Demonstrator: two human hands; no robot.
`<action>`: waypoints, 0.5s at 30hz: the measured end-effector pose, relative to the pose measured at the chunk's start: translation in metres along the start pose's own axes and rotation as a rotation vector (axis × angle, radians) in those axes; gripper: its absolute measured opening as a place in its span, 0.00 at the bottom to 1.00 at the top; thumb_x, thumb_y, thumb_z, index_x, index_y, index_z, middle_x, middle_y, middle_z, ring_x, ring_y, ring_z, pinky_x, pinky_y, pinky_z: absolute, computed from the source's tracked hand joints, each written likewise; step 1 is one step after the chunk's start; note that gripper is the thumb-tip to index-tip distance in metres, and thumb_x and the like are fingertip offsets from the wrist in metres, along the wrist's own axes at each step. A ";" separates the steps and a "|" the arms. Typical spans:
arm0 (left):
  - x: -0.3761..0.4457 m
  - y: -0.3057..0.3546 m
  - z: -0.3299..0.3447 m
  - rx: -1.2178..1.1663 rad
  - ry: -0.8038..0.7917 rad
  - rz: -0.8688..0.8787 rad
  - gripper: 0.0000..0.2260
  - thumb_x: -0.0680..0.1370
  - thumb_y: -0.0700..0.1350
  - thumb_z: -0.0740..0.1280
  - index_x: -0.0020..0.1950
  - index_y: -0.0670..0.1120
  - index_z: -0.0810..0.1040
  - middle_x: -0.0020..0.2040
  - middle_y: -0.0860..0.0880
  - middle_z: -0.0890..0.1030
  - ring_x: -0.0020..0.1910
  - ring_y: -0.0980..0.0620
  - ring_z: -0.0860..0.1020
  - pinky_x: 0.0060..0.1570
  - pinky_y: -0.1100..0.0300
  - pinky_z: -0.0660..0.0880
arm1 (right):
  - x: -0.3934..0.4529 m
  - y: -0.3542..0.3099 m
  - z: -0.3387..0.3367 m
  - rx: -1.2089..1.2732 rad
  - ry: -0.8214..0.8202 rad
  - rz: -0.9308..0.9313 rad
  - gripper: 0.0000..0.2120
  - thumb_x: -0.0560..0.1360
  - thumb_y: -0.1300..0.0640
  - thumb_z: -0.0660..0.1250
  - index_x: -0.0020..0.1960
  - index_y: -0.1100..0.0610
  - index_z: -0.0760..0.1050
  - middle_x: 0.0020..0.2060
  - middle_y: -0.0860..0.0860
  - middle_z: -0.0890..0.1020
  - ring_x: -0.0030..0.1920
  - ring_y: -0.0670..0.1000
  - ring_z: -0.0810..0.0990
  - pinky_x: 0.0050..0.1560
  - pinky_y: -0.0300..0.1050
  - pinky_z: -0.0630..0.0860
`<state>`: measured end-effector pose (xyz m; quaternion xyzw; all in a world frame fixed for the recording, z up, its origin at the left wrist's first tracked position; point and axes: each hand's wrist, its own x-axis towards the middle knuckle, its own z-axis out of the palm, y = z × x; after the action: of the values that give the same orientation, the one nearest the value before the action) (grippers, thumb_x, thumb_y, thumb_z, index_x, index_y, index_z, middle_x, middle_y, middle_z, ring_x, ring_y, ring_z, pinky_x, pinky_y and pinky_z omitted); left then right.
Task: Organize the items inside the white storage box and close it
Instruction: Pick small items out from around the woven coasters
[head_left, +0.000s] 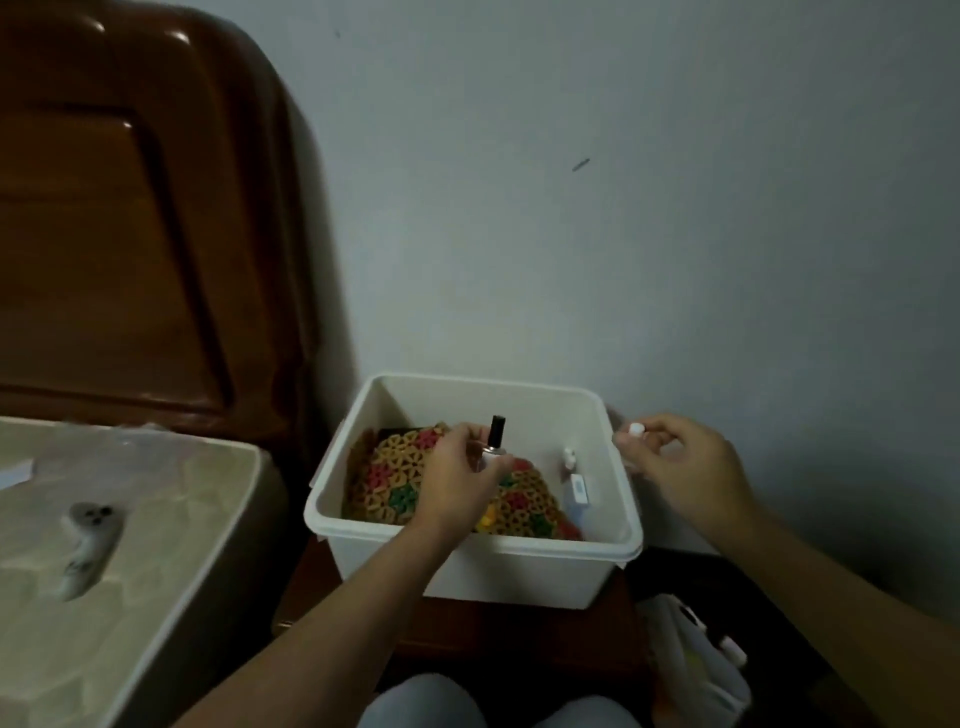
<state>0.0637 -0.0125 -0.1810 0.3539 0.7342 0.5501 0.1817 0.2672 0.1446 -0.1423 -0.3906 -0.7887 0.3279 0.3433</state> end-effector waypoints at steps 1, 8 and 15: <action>0.008 -0.003 0.007 0.017 0.003 -0.005 0.08 0.77 0.45 0.77 0.51 0.50 0.80 0.44 0.53 0.84 0.42 0.58 0.82 0.41 0.65 0.77 | 0.005 0.003 0.003 -0.028 -0.016 -0.024 0.05 0.75 0.48 0.78 0.43 0.48 0.84 0.35 0.46 0.83 0.35 0.45 0.82 0.39 0.43 0.76; 0.063 -0.022 0.046 0.094 -0.022 -0.055 0.09 0.77 0.47 0.76 0.55 0.49 0.81 0.45 0.55 0.83 0.43 0.62 0.80 0.41 0.66 0.76 | 0.061 0.018 0.049 -0.524 -0.181 -0.259 0.07 0.76 0.41 0.73 0.48 0.44 0.84 0.36 0.42 0.84 0.42 0.45 0.81 0.51 0.46 0.72; 0.095 -0.059 0.063 0.180 -0.083 -0.131 0.11 0.79 0.47 0.75 0.59 0.48 0.79 0.48 0.55 0.81 0.43 0.62 0.78 0.38 0.69 0.72 | 0.121 0.028 0.102 -1.254 -0.415 -0.482 0.15 0.77 0.37 0.70 0.58 0.44 0.83 0.46 0.45 0.85 0.54 0.49 0.77 0.62 0.48 0.66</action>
<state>0.0213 0.0897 -0.2457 0.3423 0.7941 0.4538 0.2152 0.1417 0.2341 -0.1857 -0.2587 -0.9428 -0.2060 -0.0412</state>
